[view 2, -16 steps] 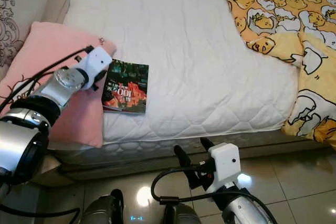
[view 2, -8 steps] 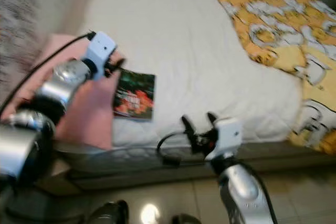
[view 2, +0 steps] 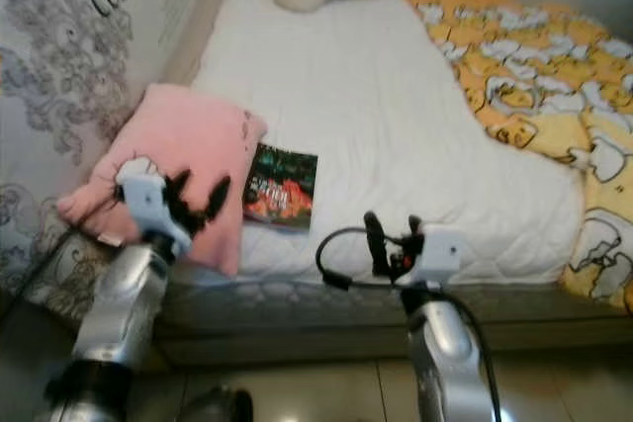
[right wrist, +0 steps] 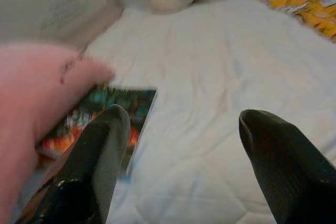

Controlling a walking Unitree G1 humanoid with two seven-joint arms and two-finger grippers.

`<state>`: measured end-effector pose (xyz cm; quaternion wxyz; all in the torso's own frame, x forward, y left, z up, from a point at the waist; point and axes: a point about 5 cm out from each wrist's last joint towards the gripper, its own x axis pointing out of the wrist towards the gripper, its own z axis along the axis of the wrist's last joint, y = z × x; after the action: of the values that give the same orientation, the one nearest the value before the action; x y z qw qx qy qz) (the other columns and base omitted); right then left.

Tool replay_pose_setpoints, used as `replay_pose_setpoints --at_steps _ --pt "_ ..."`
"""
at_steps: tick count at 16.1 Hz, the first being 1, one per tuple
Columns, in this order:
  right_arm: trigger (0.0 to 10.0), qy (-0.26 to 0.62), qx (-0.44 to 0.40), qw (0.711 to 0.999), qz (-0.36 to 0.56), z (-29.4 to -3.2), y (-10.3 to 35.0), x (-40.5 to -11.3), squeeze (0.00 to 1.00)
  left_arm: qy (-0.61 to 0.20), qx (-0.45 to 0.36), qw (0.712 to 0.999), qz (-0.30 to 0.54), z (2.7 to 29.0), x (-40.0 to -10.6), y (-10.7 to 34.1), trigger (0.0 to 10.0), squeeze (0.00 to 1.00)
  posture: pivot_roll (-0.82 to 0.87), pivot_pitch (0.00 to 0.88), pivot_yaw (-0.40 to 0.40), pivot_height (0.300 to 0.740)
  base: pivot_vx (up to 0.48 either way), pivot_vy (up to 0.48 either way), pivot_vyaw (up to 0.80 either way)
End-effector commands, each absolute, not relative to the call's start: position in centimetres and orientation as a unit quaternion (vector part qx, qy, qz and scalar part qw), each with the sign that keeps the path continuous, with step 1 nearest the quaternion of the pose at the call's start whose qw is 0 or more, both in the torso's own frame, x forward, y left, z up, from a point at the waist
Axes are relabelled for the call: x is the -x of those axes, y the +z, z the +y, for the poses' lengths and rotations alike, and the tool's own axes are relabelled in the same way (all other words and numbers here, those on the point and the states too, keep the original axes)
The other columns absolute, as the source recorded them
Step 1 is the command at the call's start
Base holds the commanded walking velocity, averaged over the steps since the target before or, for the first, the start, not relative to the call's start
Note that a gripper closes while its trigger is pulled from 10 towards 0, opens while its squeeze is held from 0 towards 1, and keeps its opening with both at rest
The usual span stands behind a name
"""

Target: Clean up the room

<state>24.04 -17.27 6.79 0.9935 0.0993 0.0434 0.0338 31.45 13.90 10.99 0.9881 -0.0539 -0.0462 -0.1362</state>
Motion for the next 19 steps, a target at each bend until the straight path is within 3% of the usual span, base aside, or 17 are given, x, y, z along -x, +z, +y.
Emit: replay_pose_setpoints --at_steps 1,8,15,16,17,18,19 --pt "10.0 0.037 -0.088 0.995 0.025 -17.1 7.7 -25.4 0.00 -0.114 0.046 0.992 -0.026 14.5 -31.0 9.7 10.0 0.00 0.08 0.000 -0.024 0.740 0.307 -0.368 0.00" --pt "10.0 -0.003 -0.053 0.999 0.013 -18.0 7.6 -26.7 0.00 -0.086 0.050 0.995 -0.006 14.6 -29.3 8.7 10.0 0.00 0.06 0.000 -0.033 0.740 0.301 -0.372 0.00" --pt "10.0 -0.025 -0.065 0.997 0.015 -17.9 6.8 -26.2 0.00 -0.124 0.023 0.992 -0.032 13.7 -28.7 9.5 10.0 0.00 0.06 0.000 -0.024 0.740 0.282 -0.385 0.00" --pt "10.0 -0.032 -0.065 0.997 0.014 -18.1 6.9 -26.4 0.00 -0.128 0.009 0.991 -0.027 13.4 -28.5 9.4 10.0 0.36 0.06 0.000 -0.027 0.740 0.000 -0.424 0.00" --pt "10.0 -0.028 -0.053 0.998 0.016 -18.1 7.0 -26.7 0.00 -0.118 0.002 0.993 -0.021 13.5 -28.4 9.2 10.0 1.00 0.06 0.000 -0.030 0.740 0.000 -0.442 0.00" --pt "10.0 -0.029 -0.049 0.998 0.020 -18.0 6.9 -26.8 0.92 -0.113 0.002 0.993 -0.019 13.6 -28.5 9.2 10.0 1.00 0.07 0.000 -0.038 0.740 0.000 -0.458 0.00" --pt "10.0 -0.023 -0.057 0.998 0.022 -17.8 6.9 -26.9 1.00 -0.105 0.008 0.994 -0.017 13.8 -28.6 9.2 10.0 1.00 0.07 0.000 -0.040 0.740 0.000 -0.458 0.00"
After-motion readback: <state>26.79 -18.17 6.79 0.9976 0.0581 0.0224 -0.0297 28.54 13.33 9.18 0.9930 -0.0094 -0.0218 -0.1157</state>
